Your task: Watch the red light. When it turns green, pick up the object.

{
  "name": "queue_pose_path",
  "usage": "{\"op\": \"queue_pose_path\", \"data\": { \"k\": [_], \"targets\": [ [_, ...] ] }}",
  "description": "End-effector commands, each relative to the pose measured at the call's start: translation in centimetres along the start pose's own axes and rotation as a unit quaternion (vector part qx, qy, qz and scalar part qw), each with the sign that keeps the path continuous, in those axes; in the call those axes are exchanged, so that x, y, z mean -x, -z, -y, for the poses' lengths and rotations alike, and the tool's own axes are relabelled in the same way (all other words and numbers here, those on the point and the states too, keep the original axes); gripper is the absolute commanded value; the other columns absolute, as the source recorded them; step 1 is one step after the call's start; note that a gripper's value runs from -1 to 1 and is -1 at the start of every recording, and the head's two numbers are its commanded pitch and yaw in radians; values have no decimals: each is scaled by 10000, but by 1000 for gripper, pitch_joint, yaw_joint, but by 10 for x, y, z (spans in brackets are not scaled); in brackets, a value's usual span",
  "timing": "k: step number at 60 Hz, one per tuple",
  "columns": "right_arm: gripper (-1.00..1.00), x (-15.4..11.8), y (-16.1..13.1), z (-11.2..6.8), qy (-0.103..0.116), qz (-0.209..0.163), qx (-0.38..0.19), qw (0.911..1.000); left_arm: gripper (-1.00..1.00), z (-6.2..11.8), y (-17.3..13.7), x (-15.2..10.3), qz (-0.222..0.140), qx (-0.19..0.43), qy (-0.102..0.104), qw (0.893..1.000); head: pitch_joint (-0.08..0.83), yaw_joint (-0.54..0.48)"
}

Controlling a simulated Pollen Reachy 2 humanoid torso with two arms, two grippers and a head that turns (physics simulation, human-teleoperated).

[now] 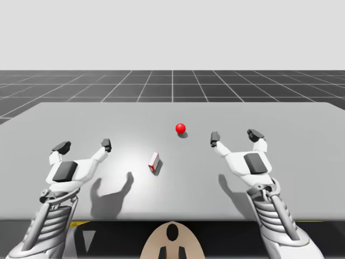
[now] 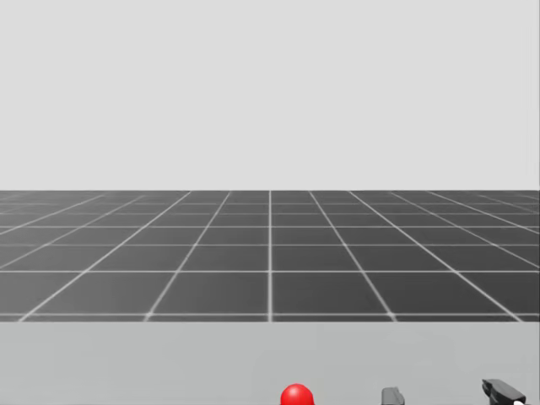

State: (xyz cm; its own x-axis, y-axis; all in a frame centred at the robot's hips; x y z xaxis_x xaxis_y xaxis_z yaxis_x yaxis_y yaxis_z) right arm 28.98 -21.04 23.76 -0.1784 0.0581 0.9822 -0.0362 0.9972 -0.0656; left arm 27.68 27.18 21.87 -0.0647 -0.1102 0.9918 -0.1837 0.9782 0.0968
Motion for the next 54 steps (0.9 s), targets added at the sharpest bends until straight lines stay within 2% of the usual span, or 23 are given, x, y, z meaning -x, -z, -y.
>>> {"op": "queue_pose_path", "data": {
  "k": [1, 2, 5, 12, 40, 54],
  "targets": [
    [-1000, 4, -8, -14, 587, -91, 382, 9975, -1000, -4, -4, 1, -152, -152, -150, 9997, 7, -1],
    [-1000, 3, -8, -14, 618, -80, 384, 9973, -1000, -4, -4, 1, -152, -152, -149, 9997, 7, -1],
    [-1000, 3, -8, -14, 487, 0, 251, 9985, -1000, -4, -4, 1, -156, -151, -143, 9997, 9, -1],
    [-1000, 2, -7, -13, 423, -81, 125, 9990, -1000, -4, -4, 0, -159, -159, -156, 9996, 33, -1],
    [-1000, 5, -4, -12, 216, -12, 238, 9995, -1000, -2, -4, 1, -181, -92, -72, 9998, 326, -56],
    [-1000, 7, -3, -13, 130, -15, 248, 9996, -1000, -2, -4, 1, -188, -59, -54, 9998, 419, -71]
  ]
}}
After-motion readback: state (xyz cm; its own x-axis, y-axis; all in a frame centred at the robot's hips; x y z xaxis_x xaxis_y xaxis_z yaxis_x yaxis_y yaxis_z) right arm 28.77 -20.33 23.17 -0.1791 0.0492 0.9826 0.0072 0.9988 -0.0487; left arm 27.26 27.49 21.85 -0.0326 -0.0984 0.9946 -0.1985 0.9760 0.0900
